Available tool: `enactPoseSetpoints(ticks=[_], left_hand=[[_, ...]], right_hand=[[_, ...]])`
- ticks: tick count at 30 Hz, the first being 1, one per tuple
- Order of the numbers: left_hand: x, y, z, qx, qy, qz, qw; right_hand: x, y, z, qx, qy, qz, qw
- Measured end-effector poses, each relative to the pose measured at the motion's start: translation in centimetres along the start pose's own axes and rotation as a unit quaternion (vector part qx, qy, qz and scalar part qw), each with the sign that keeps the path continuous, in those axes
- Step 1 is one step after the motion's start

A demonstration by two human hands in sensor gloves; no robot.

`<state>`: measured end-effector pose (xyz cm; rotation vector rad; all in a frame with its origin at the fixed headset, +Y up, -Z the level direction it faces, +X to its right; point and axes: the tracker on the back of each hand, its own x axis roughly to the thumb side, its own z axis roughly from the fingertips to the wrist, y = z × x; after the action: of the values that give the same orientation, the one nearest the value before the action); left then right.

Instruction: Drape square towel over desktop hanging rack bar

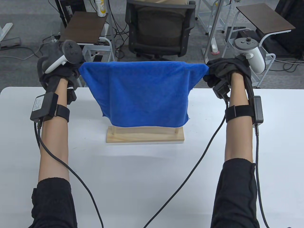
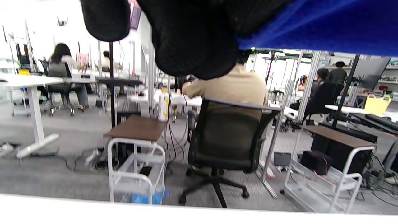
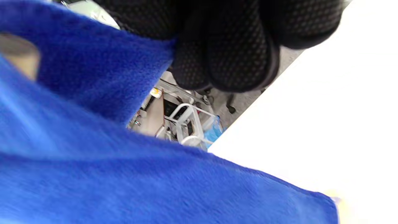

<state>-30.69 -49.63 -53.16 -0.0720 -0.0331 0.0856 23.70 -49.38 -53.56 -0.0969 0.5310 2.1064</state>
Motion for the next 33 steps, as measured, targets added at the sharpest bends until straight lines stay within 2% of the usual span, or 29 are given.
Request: enactPoseSetpoints(ticks=[7, 14, 22, 28, 33], left_hand=[[-0.7, -3.6, 1.1, -0.033, -0.012, 0.052, 0.998], [-1.4, -5.5, 2.6, -0.037, -0.011, 0.106, 0.994], [-1.0, -8.0, 3.2, -0.056, -0.004, 0.089, 0.994], [-0.7, -9.0, 3.7, -0.069, -0.001, 0.091, 0.993], [-0.4, -10.3, 4.1, -0.085, 0.007, 0.062, 0.994]], right_hand=[[-1.1, 2.6, -1.2, 0.021, 0.030, 0.062, 0.997], [-2.3, 3.6, -1.1, 0.016, 0.031, 0.050, 0.998], [-3.3, 5.0, -1.1, 0.002, 0.051, 0.096, 0.994], [-4.7, 5.5, -1.1, 0.003, 0.053, 0.082, 0.995], [-6.0, 6.2, -1.4, 0.002, 0.062, 0.087, 0.994]])
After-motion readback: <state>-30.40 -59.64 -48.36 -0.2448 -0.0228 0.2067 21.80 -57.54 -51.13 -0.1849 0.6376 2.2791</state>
